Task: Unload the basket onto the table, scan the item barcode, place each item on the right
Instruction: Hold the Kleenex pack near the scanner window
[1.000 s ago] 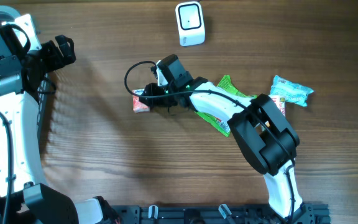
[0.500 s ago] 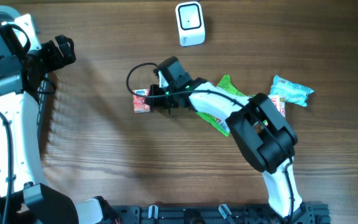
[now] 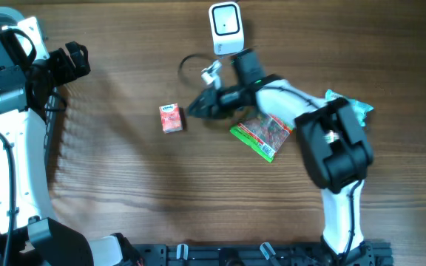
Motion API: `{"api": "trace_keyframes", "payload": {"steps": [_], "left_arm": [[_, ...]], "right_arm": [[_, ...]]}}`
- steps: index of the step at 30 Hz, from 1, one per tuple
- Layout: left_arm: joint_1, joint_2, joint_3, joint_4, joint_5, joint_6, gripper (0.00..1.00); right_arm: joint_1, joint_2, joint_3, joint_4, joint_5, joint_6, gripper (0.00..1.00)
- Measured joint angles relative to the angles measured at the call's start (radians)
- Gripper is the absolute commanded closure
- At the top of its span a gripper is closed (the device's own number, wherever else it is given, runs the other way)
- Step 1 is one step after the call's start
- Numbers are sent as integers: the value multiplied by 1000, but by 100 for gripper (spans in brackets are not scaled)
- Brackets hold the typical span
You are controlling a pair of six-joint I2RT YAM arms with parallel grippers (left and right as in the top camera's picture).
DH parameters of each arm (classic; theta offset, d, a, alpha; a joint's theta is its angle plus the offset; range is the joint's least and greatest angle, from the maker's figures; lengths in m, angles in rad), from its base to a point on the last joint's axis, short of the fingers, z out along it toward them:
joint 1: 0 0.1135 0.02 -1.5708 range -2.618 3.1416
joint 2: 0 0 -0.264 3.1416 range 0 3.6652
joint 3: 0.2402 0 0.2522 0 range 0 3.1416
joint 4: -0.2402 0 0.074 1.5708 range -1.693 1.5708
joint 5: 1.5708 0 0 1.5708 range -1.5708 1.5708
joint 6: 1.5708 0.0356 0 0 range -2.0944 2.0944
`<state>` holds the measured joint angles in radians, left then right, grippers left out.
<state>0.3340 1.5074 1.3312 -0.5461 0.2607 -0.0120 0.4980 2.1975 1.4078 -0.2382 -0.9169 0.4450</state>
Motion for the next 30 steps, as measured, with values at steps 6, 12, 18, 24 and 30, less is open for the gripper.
{"api": "trace_keyframes", "payload": {"steps": [6, 12, 18, 24, 30], "left_arm": [[0, 0, 0, 0, 0, 0, 0], [0, 0, 0, 0, 0, 0, 0], [0, 0, 0, 0, 0, 0, 0], [0, 0, 0, 0, 0, 0, 0], [0, 0, 0, 0, 0, 0, 0]], "right_arm": [[92, 0, -1, 134, 159, 50, 41], [67, 0, -1, 105, 220, 94, 48], [179, 0, -1, 105, 420, 134, 57], [197, -1, -1, 117, 496, 146, 55], [197, -1, -1, 141, 517, 190, 55]]}}
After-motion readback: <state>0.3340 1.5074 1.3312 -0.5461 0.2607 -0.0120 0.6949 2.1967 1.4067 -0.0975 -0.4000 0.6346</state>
